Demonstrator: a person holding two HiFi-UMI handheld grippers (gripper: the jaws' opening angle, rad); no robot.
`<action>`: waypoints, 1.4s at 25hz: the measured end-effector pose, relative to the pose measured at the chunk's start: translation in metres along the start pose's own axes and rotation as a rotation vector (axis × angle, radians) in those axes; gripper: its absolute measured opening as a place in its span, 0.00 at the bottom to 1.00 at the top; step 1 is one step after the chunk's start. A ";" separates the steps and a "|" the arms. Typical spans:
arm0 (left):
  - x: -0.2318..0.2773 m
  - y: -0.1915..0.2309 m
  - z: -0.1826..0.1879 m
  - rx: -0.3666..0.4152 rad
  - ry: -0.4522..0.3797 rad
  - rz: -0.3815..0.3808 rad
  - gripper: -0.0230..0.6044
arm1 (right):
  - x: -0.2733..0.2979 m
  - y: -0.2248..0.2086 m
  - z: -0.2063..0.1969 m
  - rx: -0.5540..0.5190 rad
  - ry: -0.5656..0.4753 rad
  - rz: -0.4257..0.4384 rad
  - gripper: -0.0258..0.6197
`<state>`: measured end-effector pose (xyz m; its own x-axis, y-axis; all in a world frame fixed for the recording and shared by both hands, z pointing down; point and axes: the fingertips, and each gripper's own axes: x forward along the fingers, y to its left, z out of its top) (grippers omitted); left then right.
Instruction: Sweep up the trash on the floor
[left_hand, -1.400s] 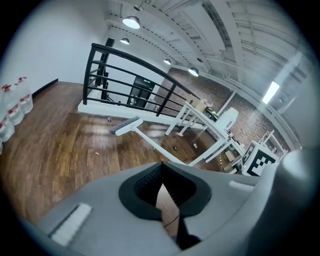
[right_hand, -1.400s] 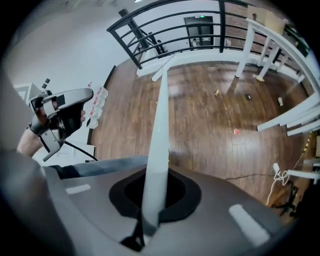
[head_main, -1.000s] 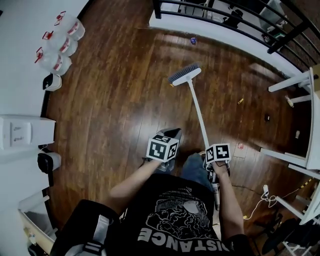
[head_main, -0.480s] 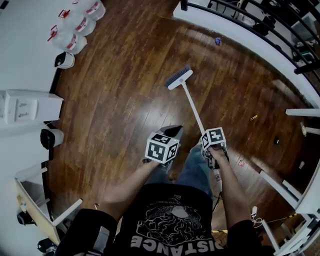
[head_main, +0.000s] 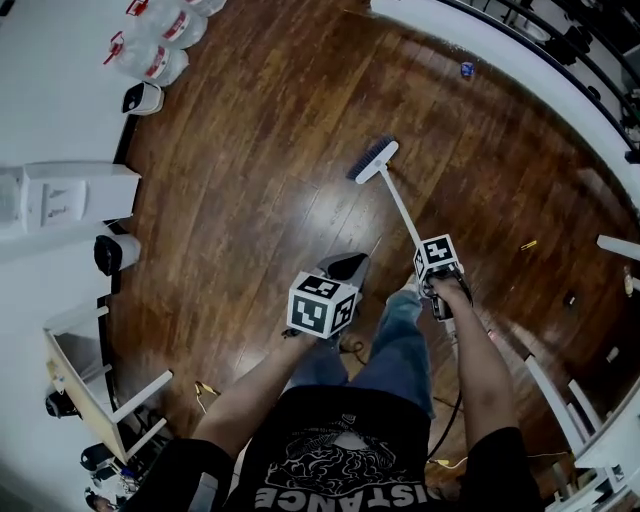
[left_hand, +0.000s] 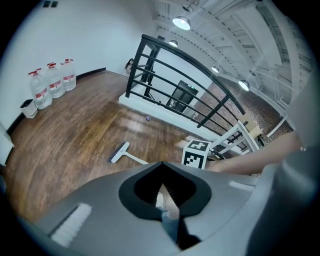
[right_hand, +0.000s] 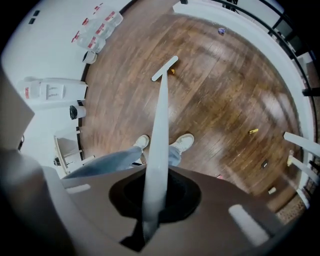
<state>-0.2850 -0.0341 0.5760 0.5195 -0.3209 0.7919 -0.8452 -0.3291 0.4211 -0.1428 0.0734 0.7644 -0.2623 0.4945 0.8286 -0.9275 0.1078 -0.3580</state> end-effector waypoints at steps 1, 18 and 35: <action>0.002 -0.001 0.001 -0.002 0.003 0.005 0.05 | 0.000 -0.006 0.000 0.007 0.001 0.001 0.04; 0.069 -0.099 0.011 0.094 0.053 -0.105 0.05 | -0.028 -0.118 -0.081 0.027 0.031 -0.110 0.04; 0.110 -0.190 0.027 0.209 0.112 -0.186 0.05 | -0.062 -0.240 -0.214 0.207 0.078 -0.130 0.04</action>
<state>-0.0640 -0.0309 0.5715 0.6359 -0.1423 0.7585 -0.6868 -0.5527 0.4721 0.1526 0.2010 0.7066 -0.1232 0.5538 0.8235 -0.9890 -0.0003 -0.1478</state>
